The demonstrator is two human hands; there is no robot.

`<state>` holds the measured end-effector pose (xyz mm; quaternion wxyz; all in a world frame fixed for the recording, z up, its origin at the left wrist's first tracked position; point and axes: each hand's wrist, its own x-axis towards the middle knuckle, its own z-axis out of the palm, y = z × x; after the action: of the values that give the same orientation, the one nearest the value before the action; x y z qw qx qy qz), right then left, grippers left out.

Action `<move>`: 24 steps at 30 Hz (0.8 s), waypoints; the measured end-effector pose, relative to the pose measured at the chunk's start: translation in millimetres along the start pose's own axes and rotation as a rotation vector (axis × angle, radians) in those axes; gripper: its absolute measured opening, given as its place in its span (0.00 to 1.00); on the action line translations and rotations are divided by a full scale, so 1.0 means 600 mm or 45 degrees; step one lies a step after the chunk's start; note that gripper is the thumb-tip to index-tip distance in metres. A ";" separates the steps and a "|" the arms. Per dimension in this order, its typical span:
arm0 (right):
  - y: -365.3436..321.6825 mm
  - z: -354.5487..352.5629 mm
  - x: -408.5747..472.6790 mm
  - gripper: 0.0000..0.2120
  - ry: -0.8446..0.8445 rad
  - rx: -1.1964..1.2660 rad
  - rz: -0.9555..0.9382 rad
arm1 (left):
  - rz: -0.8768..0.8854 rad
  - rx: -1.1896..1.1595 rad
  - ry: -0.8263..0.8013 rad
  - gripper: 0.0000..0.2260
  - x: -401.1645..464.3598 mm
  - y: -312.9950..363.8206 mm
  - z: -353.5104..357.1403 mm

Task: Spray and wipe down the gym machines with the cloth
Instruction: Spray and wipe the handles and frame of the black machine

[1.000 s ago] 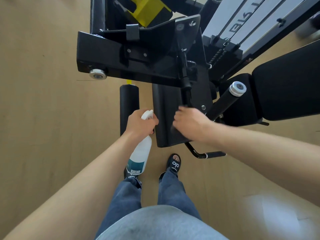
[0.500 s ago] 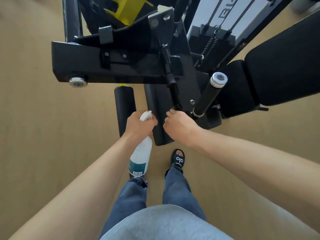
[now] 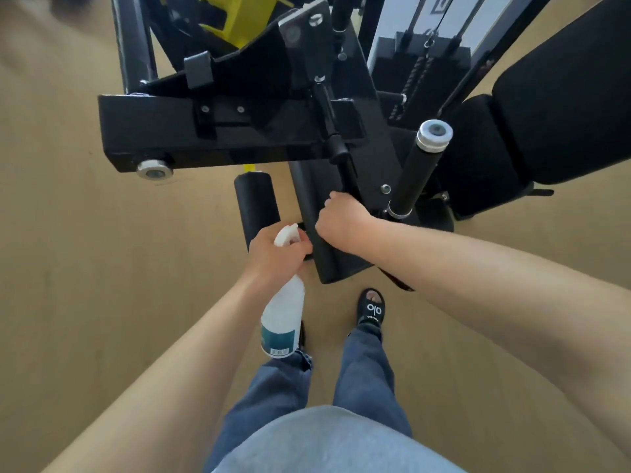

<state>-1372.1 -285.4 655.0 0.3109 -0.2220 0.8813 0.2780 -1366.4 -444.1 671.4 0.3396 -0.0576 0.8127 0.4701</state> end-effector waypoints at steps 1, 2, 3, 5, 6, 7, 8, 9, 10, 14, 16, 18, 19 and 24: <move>0.006 -0.005 0.008 0.08 0.019 -0.015 0.025 | 0.005 0.010 -0.005 0.04 -0.002 -0.001 -0.005; 0.008 -0.008 0.011 0.08 0.026 -0.030 0.045 | 0.009 0.023 -0.013 0.03 -0.005 0.000 -0.010; 0.006 -0.008 0.009 0.08 0.021 -0.050 0.048 | 0.012 0.039 -0.021 0.03 -0.007 0.000 -0.013; -0.013 0.003 -0.003 0.10 0.028 -0.099 0.023 | 0.024 0.080 -0.023 0.02 -0.012 0.001 -0.014; -0.025 0.012 -0.011 0.10 0.032 -0.121 0.007 | 0.039 0.098 -0.028 0.02 -0.014 0.003 -0.014; -0.038 0.022 -0.020 0.10 0.029 -0.128 -0.008 | 0.055 0.112 -0.037 0.02 -0.016 0.004 -0.012; -0.050 0.030 -0.031 0.10 0.027 -0.120 -0.021 | 0.069 0.128 -0.048 0.02 -0.019 0.007 -0.009; -0.060 0.037 -0.040 0.10 0.029 -0.109 -0.041 | 0.084 0.140 -0.055 0.02 -0.023 0.010 -0.007; -0.070 0.043 -0.049 0.10 0.031 -0.107 -0.065 | 0.092 0.140 -0.061 0.02 -0.026 0.013 -0.004; -0.106 0.067 -0.095 0.11 0.026 -0.111 -0.161 | 0.078 0.112 -0.082 0.01 -0.036 0.020 0.012; -0.117 0.089 -0.140 0.08 0.079 0.004 -0.168 | 0.066 0.097 -0.088 0.01 -0.039 0.015 0.023; -0.116 0.117 -0.191 0.09 0.163 0.306 -0.103 | 0.074 0.099 -0.096 0.02 -0.044 0.011 0.036; -0.115 0.134 -0.214 0.09 0.157 0.482 -0.034 | 0.086 0.110 -0.101 0.04 -0.047 0.007 0.044; -0.111 0.191 -0.278 0.10 0.316 2.311 1.068 | 0.148 0.238 -0.098 0.05 -0.079 -0.004 0.103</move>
<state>-1167.9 -226.7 669.0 0.1455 0.3995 0.7929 -0.4365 -1298.5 -406.3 677.7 0.3465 0.0397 0.8412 0.4131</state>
